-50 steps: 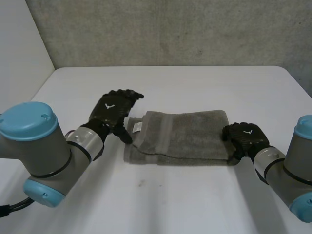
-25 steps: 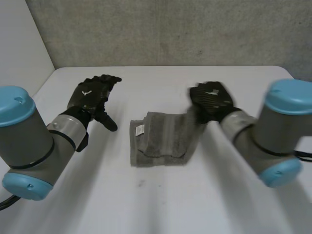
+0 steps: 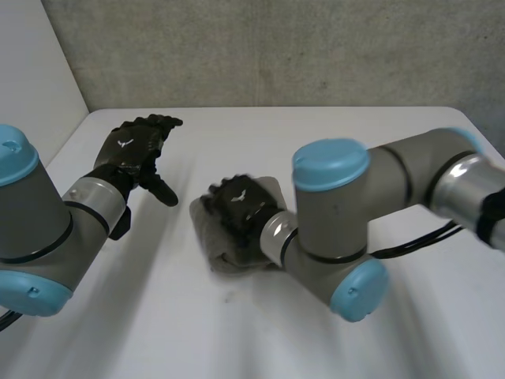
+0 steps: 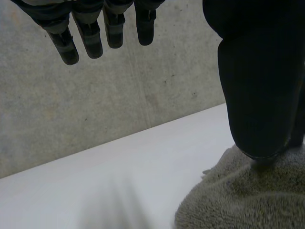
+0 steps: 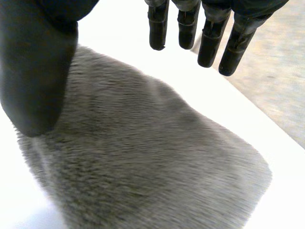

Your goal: Fold the towel.

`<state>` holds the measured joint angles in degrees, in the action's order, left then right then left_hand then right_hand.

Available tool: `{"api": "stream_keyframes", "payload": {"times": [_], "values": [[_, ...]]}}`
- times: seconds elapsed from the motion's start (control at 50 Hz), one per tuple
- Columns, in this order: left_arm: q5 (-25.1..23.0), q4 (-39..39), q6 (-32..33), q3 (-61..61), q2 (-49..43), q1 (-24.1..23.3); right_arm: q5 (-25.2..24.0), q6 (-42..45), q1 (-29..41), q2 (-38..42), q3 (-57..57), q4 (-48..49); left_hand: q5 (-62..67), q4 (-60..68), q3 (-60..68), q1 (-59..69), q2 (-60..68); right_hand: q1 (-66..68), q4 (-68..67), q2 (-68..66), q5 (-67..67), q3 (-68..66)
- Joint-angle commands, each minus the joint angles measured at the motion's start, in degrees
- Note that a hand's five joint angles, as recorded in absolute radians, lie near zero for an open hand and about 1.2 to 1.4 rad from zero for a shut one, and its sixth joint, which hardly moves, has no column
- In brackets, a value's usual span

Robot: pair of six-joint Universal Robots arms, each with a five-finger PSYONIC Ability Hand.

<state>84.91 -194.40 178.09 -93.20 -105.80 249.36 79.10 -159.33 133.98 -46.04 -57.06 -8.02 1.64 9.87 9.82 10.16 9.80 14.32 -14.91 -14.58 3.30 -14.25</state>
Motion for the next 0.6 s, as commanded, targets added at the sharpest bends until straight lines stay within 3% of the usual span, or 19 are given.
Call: {"api": "stream_keyframes", "payload": {"times": [0.02, 0.2, 0.24, 0.3, 0.4, 0.5, 0.6], "values": [[0.1, 0.2, -0.1, 2.1, -0.8, -1.1, 4.2, -7.6, -4.2, -8.6, -7.3, 2.0, -1.1, 0.7, 0.7, 0.4, 0.7, -4.3, 4.9, 4.6, -3.3, 4.2], [0.4, 3.0, -2.0, 5.0, -2.7, -5.3, 3.8, -15.0, -8.1, -10.4, -8.4, 2.5, -0.2, 1.5, 1.6, 1.2, 1.6, -4.3, 4.9, 4.6, -3.3, 4.2], [2.6, 6.3, -4.0, 6.4, -4.8, -7.1, 3.7, -15.5, -8.2, -9.9, -8.0, 2.3, -0.1, 1.7, 1.7, 1.4, 1.8, -4.3, 4.9, 4.6, -3.3, 4.2], [4.6, 8.3, -4.9, 7.0, -6.3, -7.7, 3.5, -15.5, -8.2, -8.1, -6.8, 2.1, -0.1, 1.7, 1.7, 1.4, 1.8, -4.3, 4.9, 4.6, -3.3, 4.2], [11.8, 13.5, -5.6, 7.9, -11.7, -10.5, 2.8, -15.6, -8.1, -3.2, -3.3, -0.6, -0.4, 1.4, 1.4, 1.1, 1.4, -4.3, 4.9, 4.6, -3.3, 4.2], [13.0, 13.4, -5.5, 8.0, -14.2, -11.1, 2.7, -15.2, -7.5, 4.7, 4.1, -7.2, -0.6, 1.2, 1.2, 0.9, 1.3, -4.3, 4.9, 4.6, -3.3, 4.2], [13.0, 13.4, -5.3, 9.1, -16.3, -11.1, 3.6, -15.0, -7.2, 7.5, 7.3, -8.8, -0.8, 1.0, 1.1, 0.7, 1.1, -4.3, 4.9, 4.6, -3.3, 4.2]]}}
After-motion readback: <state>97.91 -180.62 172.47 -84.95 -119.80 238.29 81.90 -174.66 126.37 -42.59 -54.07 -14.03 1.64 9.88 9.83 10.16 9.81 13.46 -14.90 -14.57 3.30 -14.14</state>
